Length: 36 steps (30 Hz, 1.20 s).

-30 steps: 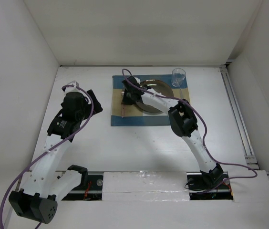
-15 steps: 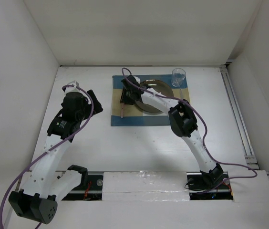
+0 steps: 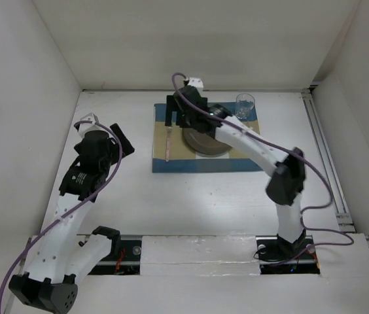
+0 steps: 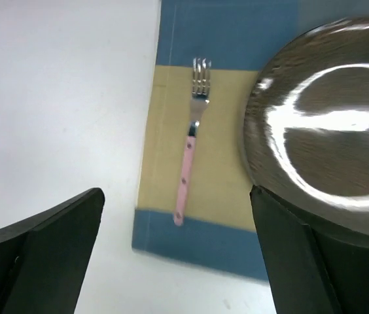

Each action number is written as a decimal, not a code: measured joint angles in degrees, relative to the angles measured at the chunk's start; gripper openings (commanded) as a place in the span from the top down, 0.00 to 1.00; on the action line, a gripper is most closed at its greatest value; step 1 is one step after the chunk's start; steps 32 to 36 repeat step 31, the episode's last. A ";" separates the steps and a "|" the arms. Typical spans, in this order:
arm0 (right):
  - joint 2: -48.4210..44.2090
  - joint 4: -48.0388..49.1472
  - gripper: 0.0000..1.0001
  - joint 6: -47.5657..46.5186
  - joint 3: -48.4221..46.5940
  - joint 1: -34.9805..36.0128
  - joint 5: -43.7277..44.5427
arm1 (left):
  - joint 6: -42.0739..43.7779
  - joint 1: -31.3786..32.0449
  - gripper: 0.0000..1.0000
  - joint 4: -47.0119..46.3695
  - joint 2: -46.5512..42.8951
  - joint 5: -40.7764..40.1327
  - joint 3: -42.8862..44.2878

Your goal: Set the dinner table for one person

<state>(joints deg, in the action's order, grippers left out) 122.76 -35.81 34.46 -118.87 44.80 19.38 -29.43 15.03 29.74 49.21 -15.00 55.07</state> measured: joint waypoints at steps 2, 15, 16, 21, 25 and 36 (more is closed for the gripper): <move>-11.10 0.26 0.00 -2.82 6.99 0.98 4.37 | -0.79 0.00 0.00 0.46 -1.77 -2.27 0.02; -76.43 -8.02 0.00 -10.84 44.26 -7.26 18.16 | -6.93 -0.02 0.00 4.68 -10.60 -14.36 0.24; -78.66 -9.86 0.00 -10.97 45.11 -7.65 18.40 | -7.28 -0.02 0.00 4.92 -11.13 -15.04 0.24; -87.91 -17.68 0.00 -11.45 45.31 -7.78 18.73 | -8.00 -0.02 0.00 6.40 -14.64 -16.50 0.52; -91.34 -22.49 0.00 -11.74 42.05 -7.78 20.31 | -8.44 -0.02 0.00 8.04 -15.82 -16.76 2.86; -92.80 -25.66 0.00 -11.78 40.41 -7.72 22.62 | -8.52 -0.02 0.00 9.18 -16.46 -16.76 3.58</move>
